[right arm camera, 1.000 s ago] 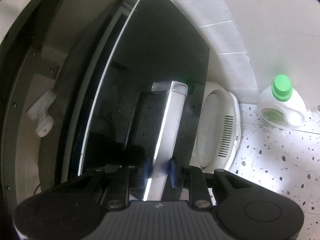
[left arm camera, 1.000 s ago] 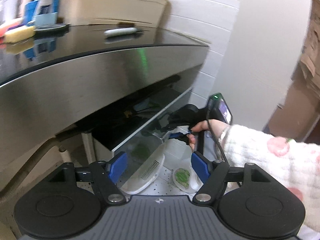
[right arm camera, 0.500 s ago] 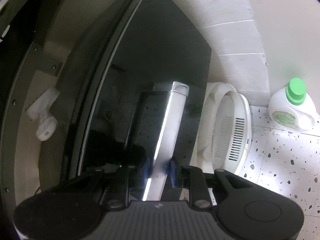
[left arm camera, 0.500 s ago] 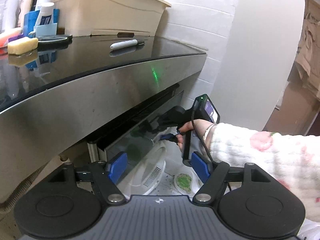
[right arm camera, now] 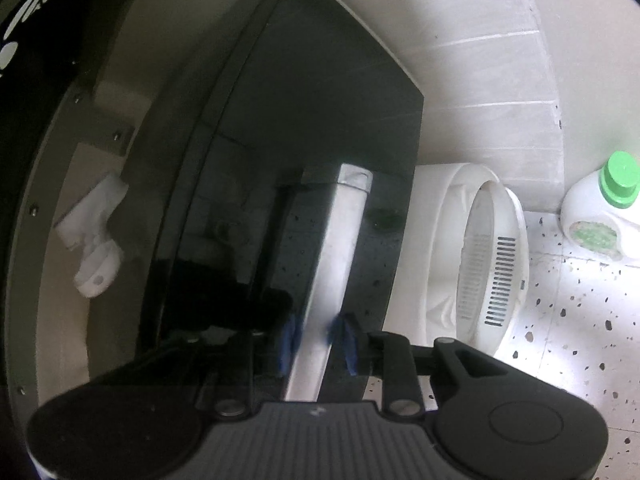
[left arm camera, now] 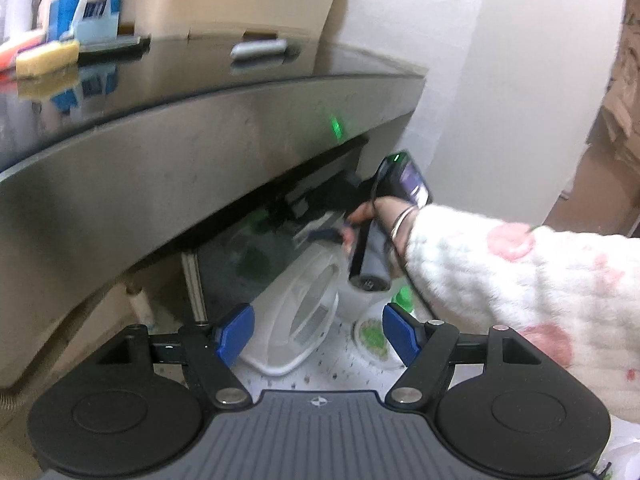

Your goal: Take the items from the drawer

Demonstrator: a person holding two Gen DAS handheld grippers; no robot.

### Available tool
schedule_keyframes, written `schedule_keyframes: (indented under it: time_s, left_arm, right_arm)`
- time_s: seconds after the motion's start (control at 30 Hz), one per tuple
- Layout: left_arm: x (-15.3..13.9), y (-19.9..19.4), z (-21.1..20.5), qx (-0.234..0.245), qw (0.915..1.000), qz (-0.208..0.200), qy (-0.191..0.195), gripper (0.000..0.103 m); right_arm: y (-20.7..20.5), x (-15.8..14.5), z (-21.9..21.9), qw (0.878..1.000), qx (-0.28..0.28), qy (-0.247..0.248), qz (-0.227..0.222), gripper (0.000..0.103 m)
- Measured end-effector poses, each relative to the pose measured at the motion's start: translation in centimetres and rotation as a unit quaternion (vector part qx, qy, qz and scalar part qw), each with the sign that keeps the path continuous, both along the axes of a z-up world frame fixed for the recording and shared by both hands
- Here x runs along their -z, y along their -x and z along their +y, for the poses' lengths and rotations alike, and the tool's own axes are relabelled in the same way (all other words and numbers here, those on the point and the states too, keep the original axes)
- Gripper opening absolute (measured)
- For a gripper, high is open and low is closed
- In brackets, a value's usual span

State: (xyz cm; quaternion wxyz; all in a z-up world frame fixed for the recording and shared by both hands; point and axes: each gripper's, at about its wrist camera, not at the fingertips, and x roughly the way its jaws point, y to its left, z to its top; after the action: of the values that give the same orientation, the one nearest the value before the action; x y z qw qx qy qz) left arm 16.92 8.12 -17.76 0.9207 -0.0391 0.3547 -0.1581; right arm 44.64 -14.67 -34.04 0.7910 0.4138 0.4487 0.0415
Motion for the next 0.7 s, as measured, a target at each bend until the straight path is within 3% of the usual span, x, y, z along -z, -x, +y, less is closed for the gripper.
schedule_keyframes:
  time_s: [0.1,0.23,0.37,0.43,0.57,0.63,0.7]
  left_arm:
    - [0.6,-0.4,0.0,-0.008,0.9998,0.016,0.007,0.070]
    - [1.8,-0.9,0.1,-0.023,0.9988,0.040,0.018,0.071]
    - [2.6,-1.1,0.4,-0.030,0.9976,0.047,0.042,0.070]
    - [2.6,-1.0,0.4,-0.030,0.9977,0.040,0.046,0.070]
    - [2.4,-0.8,-0.3,-0.051,0.9977,0.033,0.032,0.072]
    - [2.3,-0.9,-1.1,-0.063,0.9974,0.035,0.004,0.078]
    - [2.1,-0.8,-1.9,-0.064,0.9972,0.029,-0.024,0.087]
  right_arm:
    - [0.4,0.3,-0.5,1.000,0.001,-0.004,-0.003,0.037]
    - [1.4,0.6,-1.3,0.999,-0.015,-0.013,-0.038,0.038]
    - [3.1,-0.5,-2.8,0.996,-0.041,0.013,-0.076,0.043]
    - [4.2,-0.9,-4.0,0.995,-0.047,0.044,-0.075,0.057]
    - [6.7,-2.3,-5.8,0.987,-0.070,0.131,-0.066,0.063]
    - [8.5,-3.4,-6.2,0.977,-0.085,0.183,-0.069,0.074]
    - [10.6,-4.8,-6.2,0.964,-0.094,0.239,-0.074,0.076]
